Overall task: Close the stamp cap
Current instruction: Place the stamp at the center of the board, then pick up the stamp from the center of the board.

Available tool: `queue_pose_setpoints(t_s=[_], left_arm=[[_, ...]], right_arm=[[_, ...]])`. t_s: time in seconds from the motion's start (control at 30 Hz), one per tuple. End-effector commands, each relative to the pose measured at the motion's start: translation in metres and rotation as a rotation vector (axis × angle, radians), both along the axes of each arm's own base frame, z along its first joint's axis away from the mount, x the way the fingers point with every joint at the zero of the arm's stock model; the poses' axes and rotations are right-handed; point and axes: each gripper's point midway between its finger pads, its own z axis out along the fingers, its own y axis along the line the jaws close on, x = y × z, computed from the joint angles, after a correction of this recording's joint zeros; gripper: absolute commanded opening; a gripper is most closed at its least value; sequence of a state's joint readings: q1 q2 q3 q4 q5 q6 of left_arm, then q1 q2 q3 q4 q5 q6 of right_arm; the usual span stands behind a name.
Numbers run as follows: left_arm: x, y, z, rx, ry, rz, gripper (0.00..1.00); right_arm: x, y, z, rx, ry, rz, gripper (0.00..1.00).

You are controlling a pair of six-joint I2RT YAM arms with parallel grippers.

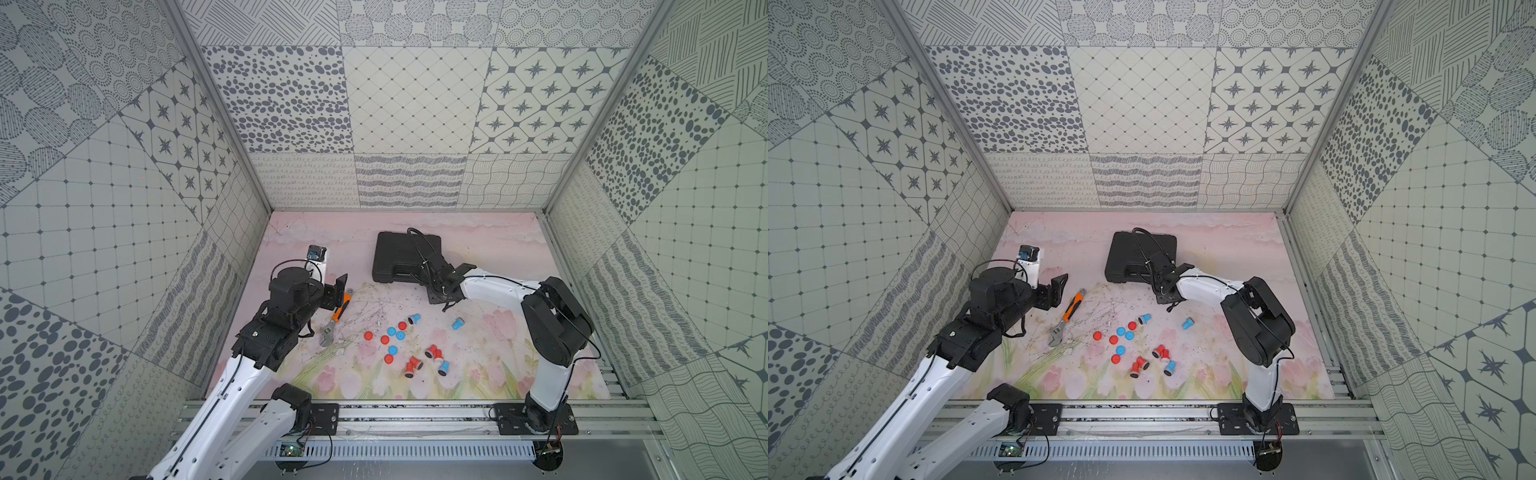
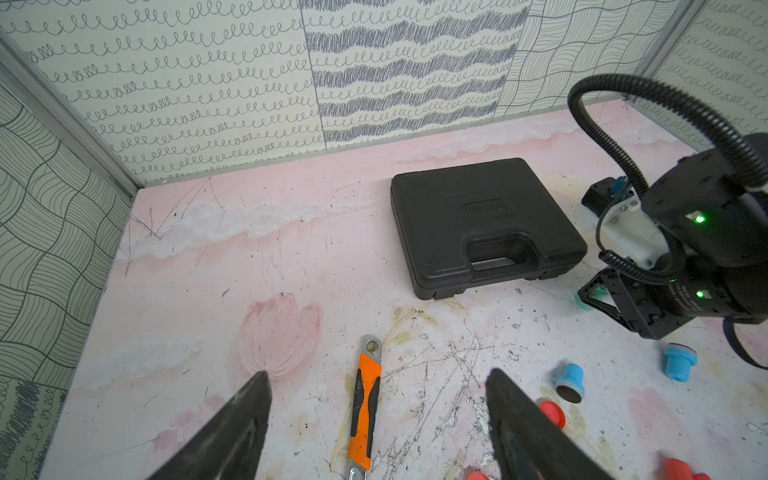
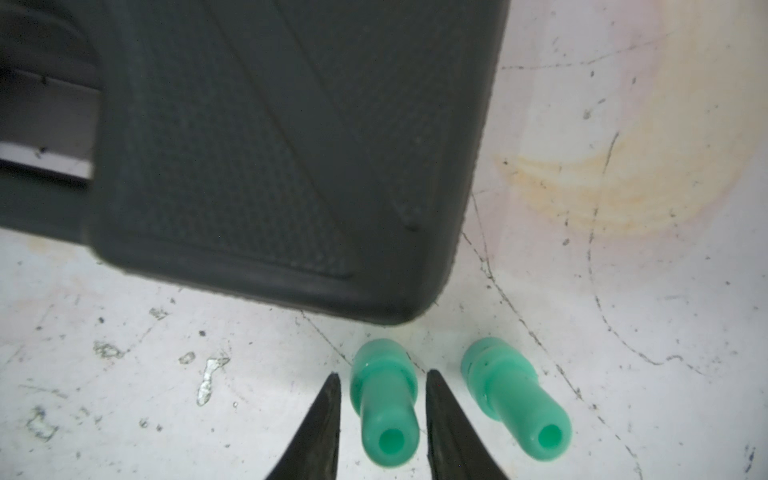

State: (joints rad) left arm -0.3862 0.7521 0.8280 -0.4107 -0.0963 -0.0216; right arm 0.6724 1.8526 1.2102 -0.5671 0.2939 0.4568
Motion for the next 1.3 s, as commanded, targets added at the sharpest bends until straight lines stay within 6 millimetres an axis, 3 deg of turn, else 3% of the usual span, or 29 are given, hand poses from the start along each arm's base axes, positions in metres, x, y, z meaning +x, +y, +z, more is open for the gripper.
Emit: queue_pose_setpoints(t_s=[0.0, 0.17, 0.3, 0.57, 0.73, 1.07, 1.27], left_arm=[[0.003, 0.003, 0.001, 0.011, -0.014, 0.010, 0.82], [0.003, 0.004, 0.000, 0.013, -0.013, 0.013, 0.82], [0.003, 0.003, 0.001, 0.011, -0.014, 0.009, 0.82], [0.003, 0.001, -0.001, 0.007, -0.005, 0.001, 0.82], [0.004, -0.001, -0.001, 0.002, -0.006, -0.005, 0.82], [0.003, -0.002, 0.000, -0.004, -0.006, -0.009, 0.82], [0.003, -0.003, -0.001, -0.005, -0.005, -0.013, 0.82]], right_arm=[[0.010, 0.002, 0.025, 0.022, -0.055, -0.001, 0.38], [0.000, -0.006, 0.048, 0.035, -0.060, -0.038, 0.39], [-0.022, -0.020, 0.056, 0.067, -0.027, -0.118, 0.41], [-0.084, -0.043, 0.043, 0.116, 0.074, -0.266, 0.45], [-0.111, -0.051, 0.022, 0.092, 0.113, -0.369, 0.47], [-0.110, -0.033, 0.000, 0.121, 0.072, -0.471, 0.45], [-0.103, -0.036, -0.009, 0.119, 0.034, -0.510, 0.42]])
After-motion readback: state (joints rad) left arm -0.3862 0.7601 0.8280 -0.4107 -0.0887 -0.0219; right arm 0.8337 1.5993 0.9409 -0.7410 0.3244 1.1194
